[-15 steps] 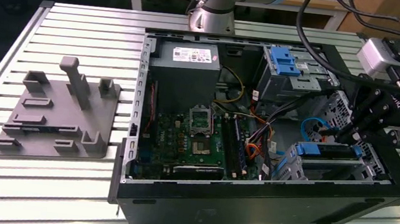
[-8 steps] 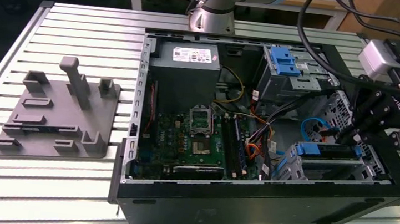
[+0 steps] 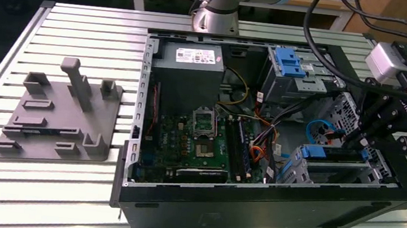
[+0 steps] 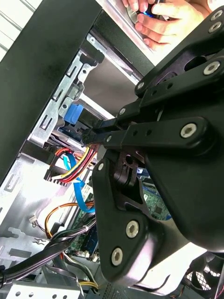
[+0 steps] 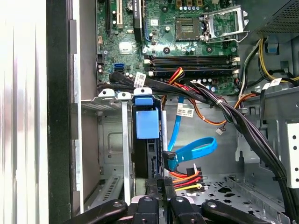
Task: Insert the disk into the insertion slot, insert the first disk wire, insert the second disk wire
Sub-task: 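Insert the first disk wire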
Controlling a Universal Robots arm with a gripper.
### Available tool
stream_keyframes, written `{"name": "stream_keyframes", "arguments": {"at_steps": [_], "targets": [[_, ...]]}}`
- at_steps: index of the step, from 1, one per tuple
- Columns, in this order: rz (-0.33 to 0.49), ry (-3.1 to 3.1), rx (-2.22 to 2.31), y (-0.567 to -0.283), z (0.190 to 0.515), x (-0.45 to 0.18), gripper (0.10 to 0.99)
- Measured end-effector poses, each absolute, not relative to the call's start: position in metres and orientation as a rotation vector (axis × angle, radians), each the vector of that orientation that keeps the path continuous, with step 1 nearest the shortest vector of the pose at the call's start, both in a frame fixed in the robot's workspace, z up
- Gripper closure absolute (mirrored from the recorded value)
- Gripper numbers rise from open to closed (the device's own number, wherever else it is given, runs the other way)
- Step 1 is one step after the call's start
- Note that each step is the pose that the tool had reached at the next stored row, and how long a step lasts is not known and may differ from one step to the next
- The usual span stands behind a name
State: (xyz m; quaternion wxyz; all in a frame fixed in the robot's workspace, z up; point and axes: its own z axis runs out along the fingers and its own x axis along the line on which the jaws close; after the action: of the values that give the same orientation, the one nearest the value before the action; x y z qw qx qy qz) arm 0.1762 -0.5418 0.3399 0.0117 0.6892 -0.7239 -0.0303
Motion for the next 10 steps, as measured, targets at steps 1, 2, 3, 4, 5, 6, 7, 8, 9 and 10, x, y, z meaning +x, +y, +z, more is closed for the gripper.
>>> {"name": "stream_keyframes", "arguments": {"at_steps": [1, 2, 3, 4, 5, 6, 7, 8, 9, 10], "targets": [[-0.094, -2.257, 2.149, -0.5419, 0.3398, 0.1762, 0.925], [-0.095, -2.259, 2.148, -0.5420, 0.3395, 0.1762, 0.925], [-0.095, -2.261, 2.146, -0.5422, 0.3394, 0.1762, 0.925], [-0.095, -2.263, 2.143, -0.5424, 0.3393, 0.1762, 0.925], [-0.095, -2.266, 2.140, -0.5426, 0.3393, 0.1762, 0.925], [-0.095, -2.268, 2.138, -0.5426, 0.3393, 0.1762, 0.925], [-0.095, -2.270, 2.136, -0.5427, 0.3393, 0.1762, 0.925], [-0.095, -2.271, 2.136, -0.5427, 0.3392, 0.1762, 0.925], [-0.095, -2.271, 2.136, -0.5427, 0.3392, 0.1762, 0.925], [-0.095, -2.270, 2.135, -0.5428, 0.3386, 0.1762, 0.925]]}}
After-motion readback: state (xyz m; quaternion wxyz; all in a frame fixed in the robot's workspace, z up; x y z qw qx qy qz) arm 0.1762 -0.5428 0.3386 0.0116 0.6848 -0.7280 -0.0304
